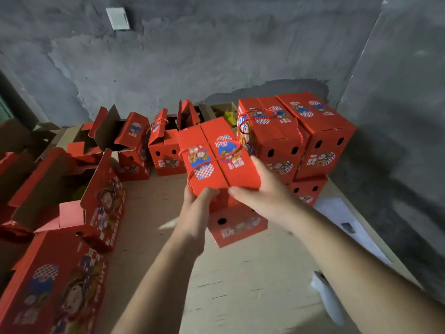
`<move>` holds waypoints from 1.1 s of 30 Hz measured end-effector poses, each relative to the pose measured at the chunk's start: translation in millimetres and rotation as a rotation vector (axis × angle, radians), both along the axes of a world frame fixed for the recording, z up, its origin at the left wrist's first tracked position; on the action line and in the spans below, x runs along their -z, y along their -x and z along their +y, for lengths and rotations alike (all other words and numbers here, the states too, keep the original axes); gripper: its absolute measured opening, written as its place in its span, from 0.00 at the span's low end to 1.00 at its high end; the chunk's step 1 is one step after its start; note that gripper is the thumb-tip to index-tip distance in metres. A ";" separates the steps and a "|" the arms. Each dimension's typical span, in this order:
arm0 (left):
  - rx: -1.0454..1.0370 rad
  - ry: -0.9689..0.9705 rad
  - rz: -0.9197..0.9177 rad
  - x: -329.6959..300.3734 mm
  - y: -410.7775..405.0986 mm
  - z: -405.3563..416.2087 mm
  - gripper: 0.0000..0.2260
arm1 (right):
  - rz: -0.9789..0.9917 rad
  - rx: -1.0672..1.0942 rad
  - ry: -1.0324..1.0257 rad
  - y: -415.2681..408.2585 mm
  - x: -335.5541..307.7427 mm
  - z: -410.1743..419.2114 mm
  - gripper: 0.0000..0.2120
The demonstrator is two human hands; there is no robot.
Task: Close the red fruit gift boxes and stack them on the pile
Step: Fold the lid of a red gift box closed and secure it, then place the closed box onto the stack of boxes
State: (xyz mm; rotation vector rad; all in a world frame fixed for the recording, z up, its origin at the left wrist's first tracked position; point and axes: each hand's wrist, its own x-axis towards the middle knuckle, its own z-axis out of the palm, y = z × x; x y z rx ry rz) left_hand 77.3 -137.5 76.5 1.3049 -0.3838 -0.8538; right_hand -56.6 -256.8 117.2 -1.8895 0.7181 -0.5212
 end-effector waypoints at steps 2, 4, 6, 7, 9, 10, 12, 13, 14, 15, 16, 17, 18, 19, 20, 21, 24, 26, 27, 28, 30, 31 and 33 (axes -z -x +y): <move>-0.043 -0.057 -0.049 -12.7 -16.7 -20.8 0.27 | 0.032 -0.106 0.021 -12.0 -6.7 -15.7 0.47; -0.077 -0.112 -0.086 -15.4 -34.0 -39.1 0.23 | 0.172 -0.168 0.124 -21.3 -3.3 -31.7 0.54; -0.071 -0.134 -0.109 -8.4 -45.9 -51.9 0.21 | 0.228 -0.141 0.185 -29.5 8.5 -46.1 0.49; -0.053 -0.142 -0.126 -1.9 -48.7 -55.9 0.22 | 0.207 -0.131 0.169 -33.3 17.1 -53.1 0.46; -0.009 -0.158 -0.145 13.8 -53.9 -64.2 0.21 | 0.187 -0.130 0.155 -40.4 34.6 -67.5 0.43; 0.006 -0.154 -0.144 21.4 -58.0 -69.4 0.20 | 0.196 -0.124 0.174 -44.3 42.8 -75.1 0.43; 0.019 -0.141 -0.166 33.2 -70.4 -82.9 0.20 | 0.196 -0.082 0.201 -54.3 60.0 -90.4 0.43; 0.030 -0.138 -0.185 39.1 -77.4 -91.3 0.21 | 0.192 -0.055 0.220 -60.4 69.4 -96.5 0.43; 0.045 -0.134 -0.198 46.5 -84.0 -99.9 0.22 | 0.204 -0.031 0.250 -66.9 79.9 -101.2 0.43; 0.056 -0.136 -0.205 57.0 -89.1 -108.9 0.21 | 0.248 -0.007 0.293 -73.1 89.5 -104.2 0.42; 0.058 -0.152 -0.212 70.1 -91.2 -117.1 0.20 | 0.305 0.016 0.347 -78.4 99.4 -105.3 0.40; 0.049 -0.192 -0.222 85.3 -90.6 -123.8 0.19 | 0.363 0.032 0.421 -82.6 109.6 -104.4 0.35; 0.040 -0.255 -0.231 101.3 -88.5 -129.2 0.18 | 0.421 0.038 0.519 -86.1 121.5 -101.0 0.30; 0.035 -0.329 -0.233 116.5 -85.0 -134.0 0.17 | 0.480 0.021 0.612 -88.8 134.8 -94.5 0.25; 0.032 -0.388 -0.217 129.7 -81.3 -137.9 0.16 | 0.531 -0.026 0.672 -90.6 148.1 -86.6 0.25; 0.026 -0.427 -0.195 141.6 -78.3 -141.3 0.16 | 0.587 -0.092 0.680 -91.8 162.8 -77.5 0.28; 0.009 -0.461 -0.186 156.8 -78.3 -146.0 0.17 | 0.681 -0.206 0.633 -90.7 189.9 -68.3 0.28; 0.018 -0.440 -0.172 152.8 -79.2 -146.1 0.17 | 0.631 -0.180 0.663 -91.1 195.3 -73.8 0.26; 0.021 -0.438 -0.168 148.7 -77.8 -144.8 0.18 | 0.578 -0.150 0.689 -91.4 192.0 -74.5 0.26; 0.026 -0.440 -0.172 144.1 -74.6 -142.2 0.18 | 0.540 -0.116 0.757 -90.7 189.2 -74.5 0.26; 0.030 -0.465 -0.204 135.6 -62.7 -130.2 0.17 | 0.502 -0.024 0.693 -88.1 187.8 -69.5 0.30; 0.024 -0.482 -0.227 131.8 -55.0 -119.7 0.15 | 0.503 -0.040 0.506 -87.6 184.5 -62.0 0.33; 0.011 -0.458 -0.228 125.1 -39.9 -89.2 0.12 | 0.511 -0.082 0.330 -88.3 180.9 -42.3 0.36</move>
